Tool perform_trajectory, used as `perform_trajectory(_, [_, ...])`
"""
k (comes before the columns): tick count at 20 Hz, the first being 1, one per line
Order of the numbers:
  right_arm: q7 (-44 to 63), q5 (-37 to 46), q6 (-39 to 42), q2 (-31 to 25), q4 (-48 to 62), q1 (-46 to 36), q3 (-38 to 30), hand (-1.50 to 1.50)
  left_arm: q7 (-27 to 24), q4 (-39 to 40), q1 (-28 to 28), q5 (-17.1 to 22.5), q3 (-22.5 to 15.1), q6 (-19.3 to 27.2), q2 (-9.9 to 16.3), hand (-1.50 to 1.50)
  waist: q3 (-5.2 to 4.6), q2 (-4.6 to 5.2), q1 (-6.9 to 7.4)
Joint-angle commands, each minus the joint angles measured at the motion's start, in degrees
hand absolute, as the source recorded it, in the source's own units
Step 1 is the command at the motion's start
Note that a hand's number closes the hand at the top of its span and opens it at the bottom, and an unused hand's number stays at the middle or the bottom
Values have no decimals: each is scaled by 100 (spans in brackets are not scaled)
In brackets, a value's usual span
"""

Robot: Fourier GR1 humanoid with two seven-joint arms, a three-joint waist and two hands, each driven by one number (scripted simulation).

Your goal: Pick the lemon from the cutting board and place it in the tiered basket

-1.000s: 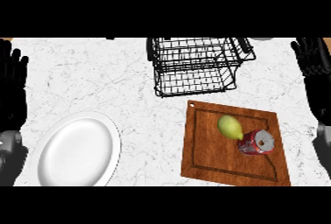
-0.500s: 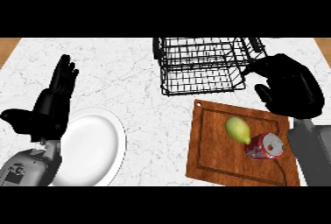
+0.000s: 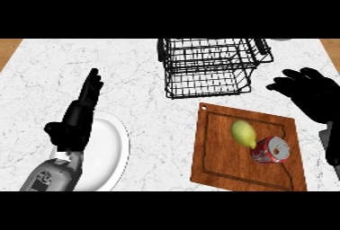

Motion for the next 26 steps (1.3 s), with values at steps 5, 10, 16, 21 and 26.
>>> perform_trajectory(5, [-202,1242,1894,-1610,-247,-649,-1092,-150,-149,82,220,-81,-81,60,-98,0,-12,-123,-69])
perform_trajectory(10, [-262,2459,1817,-1945,-1490,-1097,-1580,-150,-197,275,122,-148,-62,92,-138,0,-9,-125,-141])
perform_trajectory(16, [-501,3956,1770,-1659,-2906,-905,-1738,-150,-288,365,78,-182,-88,158,-319,0,-16,-109,-122])
perform_trajectory(21, [-1097,5093,1743,-1256,-3601,-417,-1769,-150,-137,274,115,-277,-107,131,-266,0,-20,-123,-76])
perform_trajectory(26, [-1523,5903,1465,-1104,-3942,-235,-1402,-150,-328,234,300,-303,-117,110,-361,0,-30,-127,-50])
